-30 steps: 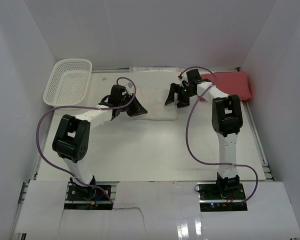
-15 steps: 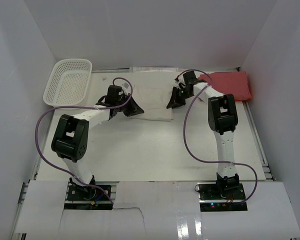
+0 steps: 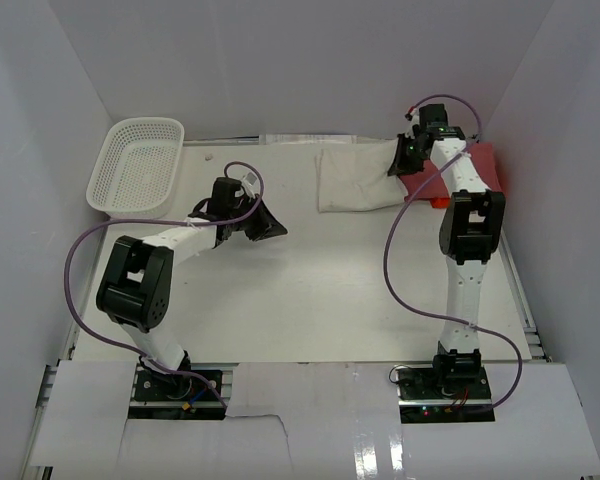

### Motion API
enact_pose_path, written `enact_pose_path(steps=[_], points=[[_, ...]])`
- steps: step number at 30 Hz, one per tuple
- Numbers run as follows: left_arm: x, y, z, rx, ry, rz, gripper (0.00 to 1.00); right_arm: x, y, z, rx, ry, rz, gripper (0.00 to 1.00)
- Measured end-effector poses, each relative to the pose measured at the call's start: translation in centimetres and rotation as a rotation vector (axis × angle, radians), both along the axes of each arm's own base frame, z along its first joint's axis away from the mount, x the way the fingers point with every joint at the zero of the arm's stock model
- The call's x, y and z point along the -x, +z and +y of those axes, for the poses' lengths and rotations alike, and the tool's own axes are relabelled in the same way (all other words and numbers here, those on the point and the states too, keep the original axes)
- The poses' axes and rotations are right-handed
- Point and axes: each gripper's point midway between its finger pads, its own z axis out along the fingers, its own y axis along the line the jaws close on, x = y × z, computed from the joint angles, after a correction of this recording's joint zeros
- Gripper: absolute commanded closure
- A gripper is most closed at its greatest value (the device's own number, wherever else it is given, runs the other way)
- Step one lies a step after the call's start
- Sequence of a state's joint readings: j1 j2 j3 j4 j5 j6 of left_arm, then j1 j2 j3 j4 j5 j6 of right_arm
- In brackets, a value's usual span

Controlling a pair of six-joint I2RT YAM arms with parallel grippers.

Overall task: Fold and stack the t-shirts
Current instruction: Put the neatly folded tshirt into the corner of the board with the right arm

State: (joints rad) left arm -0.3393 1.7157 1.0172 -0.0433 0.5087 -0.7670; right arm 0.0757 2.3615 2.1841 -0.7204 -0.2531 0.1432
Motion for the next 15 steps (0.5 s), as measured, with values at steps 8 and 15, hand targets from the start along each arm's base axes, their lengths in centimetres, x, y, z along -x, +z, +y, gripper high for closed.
enact_pose_path(steps=[8, 15], points=[[0.7, -0.6, 0.2, -0.002, -0.003, 0.013, 0.88, -0.3, 1.1, -9.6, 0.050, -0.167, 0.001, 0.92], [1.0, -1.1, 0.3, -0.008, -0.004, 0.026, 0.88, -1.3, 4.8, -12.4, 0.037, -0.211, -0.085, 0.92]])
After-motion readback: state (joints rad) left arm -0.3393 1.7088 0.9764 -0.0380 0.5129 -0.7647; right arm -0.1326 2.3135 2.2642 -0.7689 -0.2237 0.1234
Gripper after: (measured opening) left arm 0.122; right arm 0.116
